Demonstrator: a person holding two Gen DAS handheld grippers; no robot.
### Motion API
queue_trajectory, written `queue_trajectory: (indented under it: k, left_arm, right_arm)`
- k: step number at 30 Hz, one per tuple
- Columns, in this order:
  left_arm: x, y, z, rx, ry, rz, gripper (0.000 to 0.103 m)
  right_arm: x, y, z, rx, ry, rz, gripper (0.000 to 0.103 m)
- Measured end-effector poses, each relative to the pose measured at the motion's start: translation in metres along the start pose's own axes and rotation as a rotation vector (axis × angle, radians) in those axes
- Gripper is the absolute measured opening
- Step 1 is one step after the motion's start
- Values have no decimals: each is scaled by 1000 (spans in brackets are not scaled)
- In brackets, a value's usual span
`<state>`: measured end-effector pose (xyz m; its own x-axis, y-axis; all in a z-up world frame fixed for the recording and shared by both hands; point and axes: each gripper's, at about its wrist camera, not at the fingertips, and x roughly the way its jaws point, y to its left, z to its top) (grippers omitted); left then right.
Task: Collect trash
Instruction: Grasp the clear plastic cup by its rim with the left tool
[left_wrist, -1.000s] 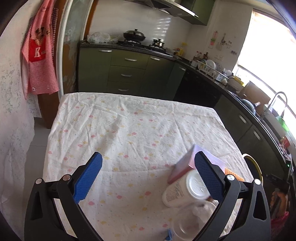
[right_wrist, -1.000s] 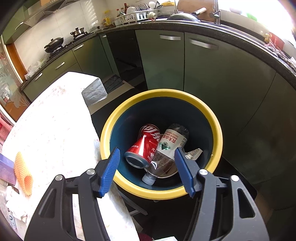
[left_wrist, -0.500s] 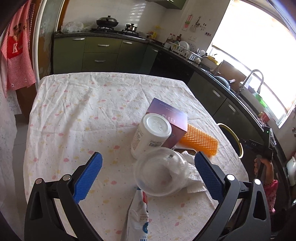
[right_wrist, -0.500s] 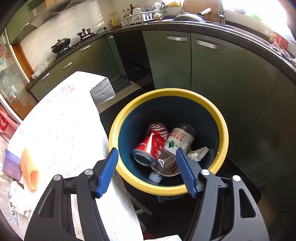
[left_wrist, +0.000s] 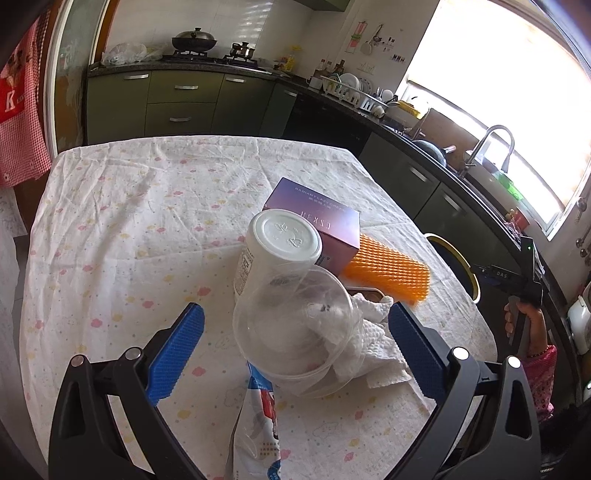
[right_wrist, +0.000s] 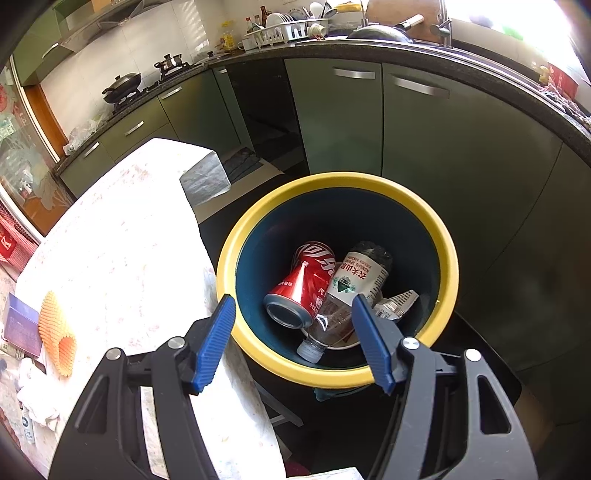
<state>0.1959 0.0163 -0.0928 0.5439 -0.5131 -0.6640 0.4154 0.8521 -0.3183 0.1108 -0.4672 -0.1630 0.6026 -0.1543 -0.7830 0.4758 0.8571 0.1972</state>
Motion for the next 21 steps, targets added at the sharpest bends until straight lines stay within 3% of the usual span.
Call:
queue_trajectory:
  k: [6, 9, 11, 21]
  left_arm:
    - [2, -3, 0, 4, 0, 9, 65]
    - [1, -4, -1, 0, -5, 16, 62]
    - [-3, -7, 0, 8, -14, 15, 55]
    - [-37, -45, 9, 84, -64, -23, 55]
  right_arm:
    - [2, -1, 0, -1, 6, 3, 62]
    - [2, -1, 0, -2, 6, 3, 62]
    - [2, -1, 0, 0, 5, 4, 62]
    - [-4, -3, 0, -4, -10, 12, 62]
